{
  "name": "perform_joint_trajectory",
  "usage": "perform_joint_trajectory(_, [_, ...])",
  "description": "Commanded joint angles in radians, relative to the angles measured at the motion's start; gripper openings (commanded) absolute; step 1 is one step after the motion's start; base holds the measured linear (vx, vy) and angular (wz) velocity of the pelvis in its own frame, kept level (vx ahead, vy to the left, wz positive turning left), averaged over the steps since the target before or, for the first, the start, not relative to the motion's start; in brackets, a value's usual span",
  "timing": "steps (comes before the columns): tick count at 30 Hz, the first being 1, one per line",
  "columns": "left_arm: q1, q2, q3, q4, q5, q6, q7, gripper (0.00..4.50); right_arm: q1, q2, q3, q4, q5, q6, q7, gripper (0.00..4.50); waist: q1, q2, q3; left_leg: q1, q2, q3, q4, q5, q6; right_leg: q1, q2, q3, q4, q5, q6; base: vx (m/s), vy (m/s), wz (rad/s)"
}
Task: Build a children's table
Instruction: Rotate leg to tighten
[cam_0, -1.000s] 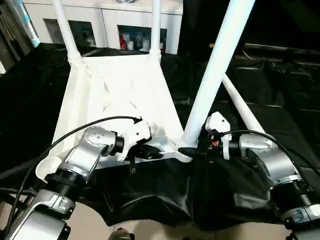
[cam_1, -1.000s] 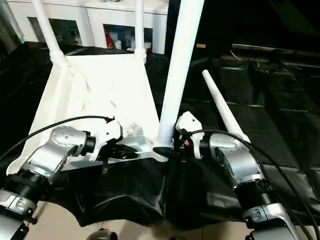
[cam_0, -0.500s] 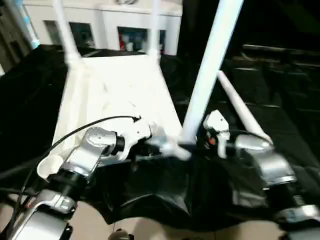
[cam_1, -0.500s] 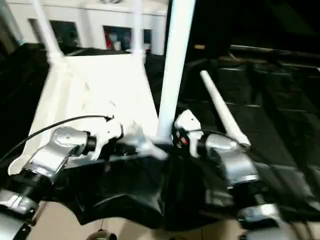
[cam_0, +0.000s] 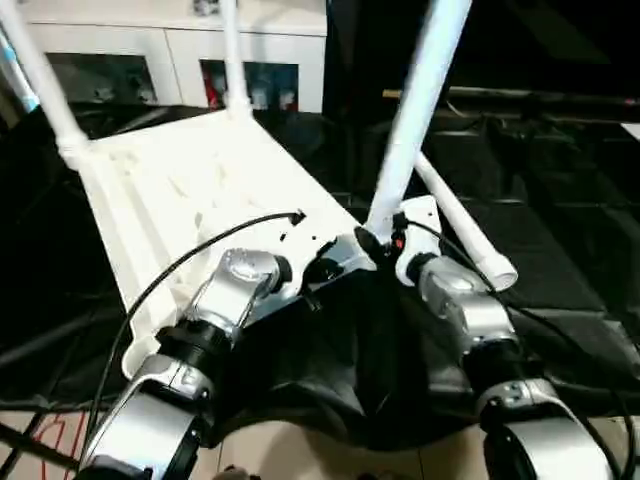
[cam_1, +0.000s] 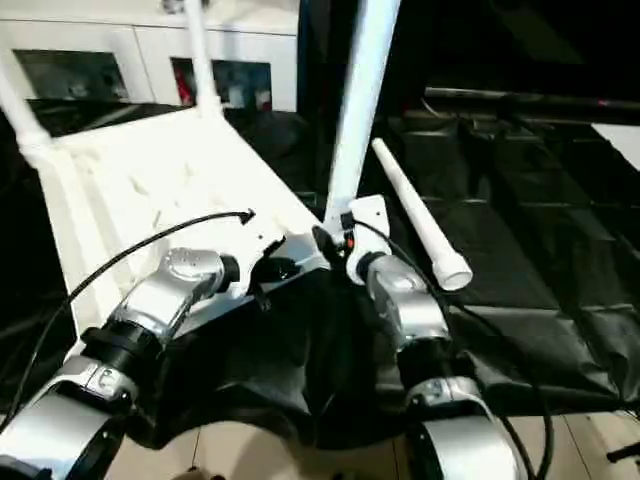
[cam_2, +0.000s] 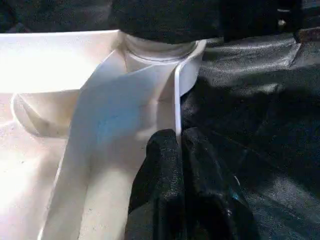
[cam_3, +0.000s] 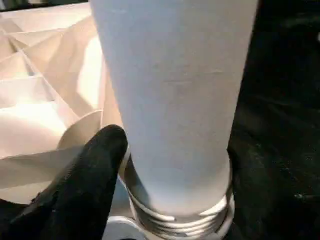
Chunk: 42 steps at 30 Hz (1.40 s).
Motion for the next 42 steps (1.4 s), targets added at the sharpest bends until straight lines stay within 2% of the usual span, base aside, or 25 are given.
perform_joint_trajectory(1, [-0.019, -0.022, -0.027, -0.070, -0.029, -0.070, -0.056, 0.00, 0.007, 0.024, 0.086, 0.009, -0.006, 0.025, 0.088, 3.73, 0.005, 0.003, -0.069, 0.013, 0.024, -0.021, -0.074, -0.324, 0.008, 0.045, -0.061, 0.047, -0.087, -0.375, -0.150, 0.000, 0.000, 0.00])
perform_joint_trajectory(4, [0.003, 0.013, -0.043, -0.092, -0.029, -0.099, -0.113, 0.00, 0.013, -0.037, 0.135, 0.001, -0.056, -0.017, 0.144, 3.89, 0.007, 0.004, -0.071, 0.016, 0.026, -0.018, -0.072, -0.311, 0.010, 0.043, -0.060, 0.050, -0.082, -0.333, -0.170, 0.000, 0.000, 0.00])
perform_joint_trajectory(5, [0.013, 0.027, -0.044, -0.103, -0.032, -0.100, -0.137, 0.00, 0.021, -0.064, 0.154, -0.011, -0.069, -0.029, 0.191, 3.89, 0.012, 0.002, -0.073, 0.012, 0.027, -0.019, -0.072, -0.289, 0.013, 0.049, -0.062, 0.050, -0.076, -0.303, -0.180, 0.000, 0.000, 0.00])
perform_joint_trajectory(10, [0.040, 0.067, -0.046, -0.135, -0.053, -0.126, -0.220, 0.00, 0.056, -0.138, 0.182, -0.091, -0.056, -0.029, 0.359, 3.89, 0.027, 0.004, -0.074, 0.012, 0.030, -0.014, -0.070, -0.238, 0.037, 0.051, -0.061, 0.054, -0.064, -0.214, -0.205, 0.000, 0.000, 0.00])
perform_joint_trajectory(12, [0.068, 0.104, -0.053, -0.174, -0.080, -0.139, -0.306, 0.00, 0.082, -0.194, 0.198, -0.149, -0.035, -0.031, 0.472, 3.89, 0.038, 0.005, -0.072, 0.015, 0.032, -0.013, -0.070, -0.252, 0.036, 0.052, -0.062, 0.054, -0.066, -0.228, -0.203, 0.000, 0.000, 0.00])
perform_joint_trajectory(14, [0.076, 0.116, -0.056, -0.186, -0.087, -0.143, -0.331, 0.00, 0.088, -0.208, 0.200, -0.163, -0.024, -0.025, 0.500, 3.89, 0.040, 0.005, -0.071, 0.017, 0.033, -0.013, -0.073, -0.260, 0.033, 0.050, -0.060, 0.053, -0.067, -0.241, -0.201, 0.000, 0.000, 0.00])
perform_joint_trajectory(15, [0.096, 0.147, -0.066, -0.215, -0.097, -0.144, -0.387, 0.00, 0.100, -0.240, 0.207, -0.198, 0.008, -0.009, 0.570, 3.89, 0.040, 0.009, -0.069, 0.017, 0.033, -0.014, -0.074, -0.278, 0.027, 0.049, -0.061, 0.053, -0.069, -0.268, -0.199, 0.000, 0.000, 0.00])
perform_joint_trajectory(17, [0.113, 0.178, -0.070, -0.238, -0.106, -0.140, -0.437, 0.00, 0.116, -0.270, 0.214, -0.240, 0.036, 0.010, 0.641, 3.89, 0.045, 0.009, -0.069, 0.020, 0.037, -0.014, -0.074, -0.296, 0.025, 0.049, -0.061, 0.054, -0.070, -0.287, -0.191, 0.000, 0.000, 0.00])
perform_joint_trajectory(20, [0.120, 0.195, -0.069, -0.245, -0.109, -0.141, -0.464, 0.00, 0.126, -0.287, 0.222, -0.267, 0.044, 0.020, 0.689, 3.89, 0.047, 0.010, -0.066, 0.022, 0.037, -0.013, -0.076, -0.312, 0.018, 0.043, -0.060, 0.054, -0.073, -0.307, -0.189, 0.000, 0.000, 0.00])
perform_joint_trajectory(21, [0.121, 0.199, -0.068, -0.244, -0.108, -0.143, -0.468, 0.00, 0.128, -0.292, 0.226, -0.271, 0.042, 0.021, 0.701, 3.63, 0.048, 0.009, -0.066, 0.021, 0.036, -0.013, -0.076, -0.315, 0.016, 0.044, -0.060, 0.054, -0.074, -0.316, -0.187, 0.000, 0.000, 0.00])
perform_joint_trajectory(23, [0.124, 0.214, -0.073, -0.249, -0.112, -0.139, -0.490, 0.00, 0.135, -0.303, 0.241, -0.283, 0.028, 0.028, 0.723, 3.63, 0.047, 0.007, -0.066, 0.019, 0.035, -0.016, -0.077, -0.314, 0.009, 0.044, -0.062, 0.054, -0.075, -0.339, -0.177, 0.000, 0.000, 0.00])
perform_joint_trajectory(26, [0.129, 0.221, -0.073, -0.257, -0.116, -0.137, -0.502, 0.00, 0.138, -0.307, 0.254, -0.290, 0.022, 0.030, 0.731, 3.27, 0.048, 0.004, -0.067, 0.019, 0.035, -0.015, -0.076, -0.305, 0.006, 0.044, -0.062, 0.055, -0.074, -0.330, -0.177, 0.000, 0.000, 0.00])
perform_joint_trajectory(34, [0.131, 0.216, -0.065, -0.257, -0.110, -0.129, -0.484, 0.00, 0.146, -0.298, 0.262, -0.292, 0.020, 0.041, 0.722, 2.76, 0.049, 0.002, -0.069, 0.017, 0.033, -0.014, -0.074, -0.278, 0.014, 0.046, -0.063, 0.055, -0.070, -0.308, -0.182, 0.000, 0.000, 0.00])
perform_joint_trajectory(37, [0.123, 0.201, -0.054, -0.236, -0.100, -0.124, -0.437, 0.00, 0.147, -0.274, 0.243, -0.271, 0.026, 0.046, 0.677, 2.71, 0.048, 0.002, -0.067, 0.018, 0.033, -0.015, -0.075, -0.285, 0.011, 0.044, -0.063, 0.054, -0.074, -0.336, -0.173, 0.000, 0.000, 0.00])
perform_joint_trajectory(40, [0.093, 0.154, -0.024, -0.192, -0.085, -0.097, -0.323, 0.00, 0.130, -0.209, 0.194, -0.203, 0.018, 0.052, 0.525, 2.69, 0.043, 0.001, -0.065, 0.019, 0.032, -0.017, -0.076, -0.303, -0.005, 0.041, -0.065, 0.054, -0.078, -0.369, -0.168, 0.000, 0.000, 0.00])
perform_joint_trajectory(41, [0.078, 0.132, -0.012, -0.171, -0.077, -0.089, -0.269, 0.00, 0.122, -0.187, 0.180, -0.180, 0.019, 0.062, 0.480, 2.69, 0.039, -0.002, -0.064, 0.019, 0.029, -0.018, -0.076, -0.317, -0.011, 0.042, -0.066, 0.051, -0.084, -0.408, -0.154, 0.000, 0.000, 0.00])
perform_joint_trajectory(42, [0.068, 0.119, -0.005, -0.158, -0.073, -0.081, -0.237, 0.00, 0.119, -0.173, 0.173, -0.168, 0.020, 0.064, 0.456, 2.68, 0.033, -0.002, -0.064, 0.021, 0.028, -0.019, -0.076, -0.324, -0.015, 0.040, -0.066, 0.051, -0.085, -0.434, -0.145, 0.000, 0.000, 0.00])
